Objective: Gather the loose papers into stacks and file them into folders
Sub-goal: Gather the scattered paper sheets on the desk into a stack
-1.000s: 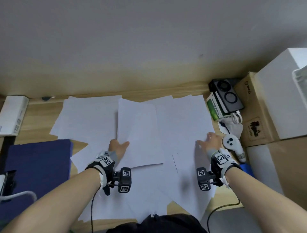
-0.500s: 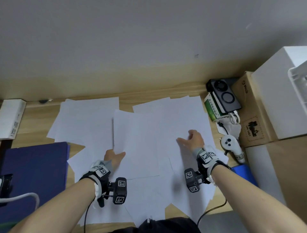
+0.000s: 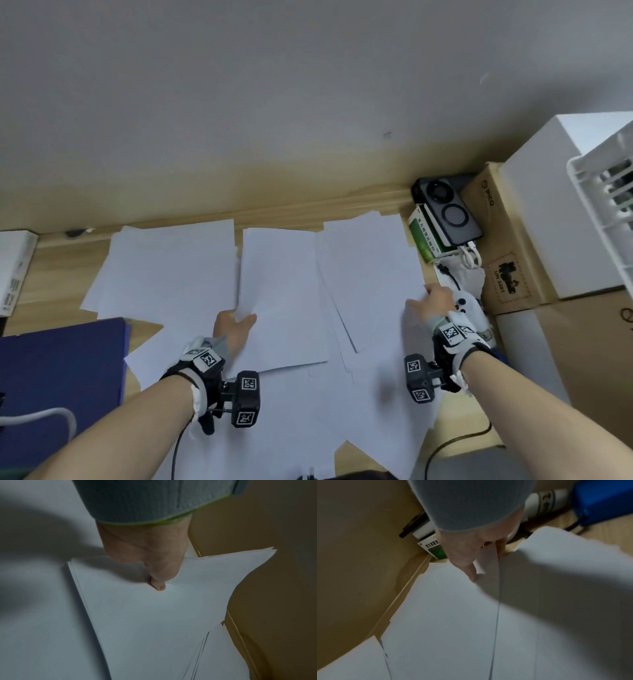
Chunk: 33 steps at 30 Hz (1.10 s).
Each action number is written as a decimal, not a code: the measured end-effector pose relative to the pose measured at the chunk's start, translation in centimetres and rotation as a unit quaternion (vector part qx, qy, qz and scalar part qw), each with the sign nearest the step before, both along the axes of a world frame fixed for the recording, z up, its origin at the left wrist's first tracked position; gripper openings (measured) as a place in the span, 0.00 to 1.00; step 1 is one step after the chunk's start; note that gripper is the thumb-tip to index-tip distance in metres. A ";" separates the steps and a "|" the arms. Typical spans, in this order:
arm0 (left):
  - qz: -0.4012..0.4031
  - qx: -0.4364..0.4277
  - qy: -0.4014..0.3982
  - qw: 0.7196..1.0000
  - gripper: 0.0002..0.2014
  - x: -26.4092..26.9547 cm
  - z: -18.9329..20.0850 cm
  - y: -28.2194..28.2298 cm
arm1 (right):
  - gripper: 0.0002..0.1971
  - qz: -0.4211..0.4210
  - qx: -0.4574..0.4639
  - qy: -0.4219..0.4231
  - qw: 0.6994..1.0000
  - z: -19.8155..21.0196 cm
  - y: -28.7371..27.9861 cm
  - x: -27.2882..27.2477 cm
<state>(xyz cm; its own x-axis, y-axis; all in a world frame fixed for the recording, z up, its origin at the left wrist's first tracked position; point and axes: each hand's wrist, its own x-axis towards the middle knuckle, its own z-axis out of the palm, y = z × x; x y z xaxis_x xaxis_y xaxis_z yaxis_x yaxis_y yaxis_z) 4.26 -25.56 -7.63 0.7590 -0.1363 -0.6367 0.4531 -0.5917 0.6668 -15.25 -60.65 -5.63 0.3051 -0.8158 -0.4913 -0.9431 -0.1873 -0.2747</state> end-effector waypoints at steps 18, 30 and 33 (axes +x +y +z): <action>0.046 0.017 0.069 0.996 0.11 -0.2 -0.8 -0.1 | 0.39 0.014 -0.095 -0.016 0.995 -0.4 2.0 0.9; 0.056 0.028 0.048 0.997 0.10 -0.1 -1.1 0.4 | 0.21 0.083 0.012 0.114 0.990 -0.2 2.2 3.1; 0.051 0.037 0.041 0.997 0.06 0.1 -1.1 0.5 | 0.15 0.045 0.011 0.045 0.998 -0.8 2.0 2.5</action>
